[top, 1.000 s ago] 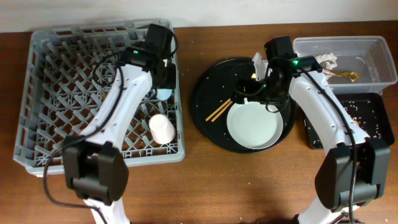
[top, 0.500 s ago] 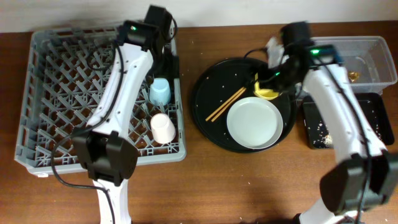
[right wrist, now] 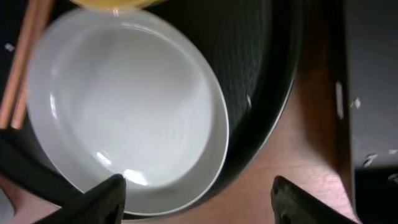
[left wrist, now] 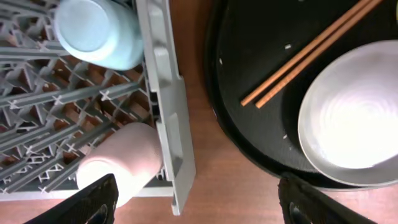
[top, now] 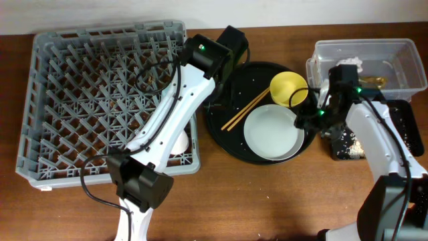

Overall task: Sort waste into correct bins and load items into the dishwasher rack
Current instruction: 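Grasp the rim of the white plate with the left gripper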

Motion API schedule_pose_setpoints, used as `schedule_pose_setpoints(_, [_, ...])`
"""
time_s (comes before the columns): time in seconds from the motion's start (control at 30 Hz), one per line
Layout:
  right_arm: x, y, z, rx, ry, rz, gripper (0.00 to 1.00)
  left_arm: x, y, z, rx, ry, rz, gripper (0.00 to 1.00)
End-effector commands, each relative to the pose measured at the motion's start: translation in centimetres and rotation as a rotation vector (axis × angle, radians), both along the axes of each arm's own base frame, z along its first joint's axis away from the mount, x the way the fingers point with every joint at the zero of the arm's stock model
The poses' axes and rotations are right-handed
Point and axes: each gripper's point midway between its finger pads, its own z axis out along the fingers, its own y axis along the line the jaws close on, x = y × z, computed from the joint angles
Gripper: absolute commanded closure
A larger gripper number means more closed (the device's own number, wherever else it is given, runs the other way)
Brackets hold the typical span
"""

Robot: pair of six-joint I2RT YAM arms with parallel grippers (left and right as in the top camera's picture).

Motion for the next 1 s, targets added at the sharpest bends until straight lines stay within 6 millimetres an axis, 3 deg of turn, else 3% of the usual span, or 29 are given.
schedule_pose_setpoints(0.0, [-0.2,-0.5,-1.3,-0.038,0.002,-0.005,0.27,1.4,-0.4,2.4,-0.042,-0.13,0.032,0.19])
schedule_pose_setpoints(0.1, [0.1,0.2,-2.7,-0.054,0.025,0.023,0.28,2.1,-3.4,1.5,-0.082,-0.179,-0.011,0.2])
schedule_pose_setpoints(0.2, [0.7,1.3,-2.8,-0.053,0.009,0.031,0.28,1.7,-3.6,-3.5,-0.062,-0.11,0.02,0.21])
schedule_pose_setpoints(0.27, [1.1,1.3,-2.4,-0.042,-0.003,-0.016,0.28,1.4,-5.4,-6.8,-0.137,-0.066,0.002,0.21])
schedule_pose_setpoints(0.3, [1.5,1.3,-1.7,-0.041,-0.015,-0.023,0.27,1.2,-6.7,-8.6,-0.18,-0.056,-0.016,0.21])
schedule_pose_setpoints(0.37, [2.8,0.6,2.7,-0.036,-0.08,-0.067,0.27,0.3,-9.3,-11.9,-0.277,-0.036,-0.061,0.29])
schedule_pose_setpoints(0.5, [3.6,-1.0,10.8,-0.045,-0.206,-0.104,0.23,0.0,-10.0,-15.1,-0.309,-0.053,-0.039,0.45])
schedule_pose_setpoints(0.63, [2.6,-2.2,15.8,-0.11,-0.348,-0.133,0.23,-0.6,-10.2,-16.3,-0.243,-0.107,-0.06,0.5])
schedule_pose_setpoints(0.7, [1.8,-2.8,17.0,-0.148,-0.377,-0.152,0.23,-0.6,-10.1,-17.0,-0.217,-0.108,-0.06,0.55])
schedule_pose_setpoints(0.8, [1.8,-2.8,17.1,-0.149,-0.378,-0.151,0.23,-0.9,-10.4,-19.6,-0.194,-0.08,-0.067,0.68])
schedule_pose_setpoints(0.87, [1.7,-3.3,17.1,-0.175,-0.378,-0.164,0.18,-0.6,-10.6,-19.6,-0.204,-0.092,-0.068,0.78])
schedule_pose_setpoints(0.97, [1.6,-4.9,17.2,-0.205,-0.377,-0.248,0.13,-0.6,-10.8,-19.6,-0.206,-0.094,-0.071,0.85])
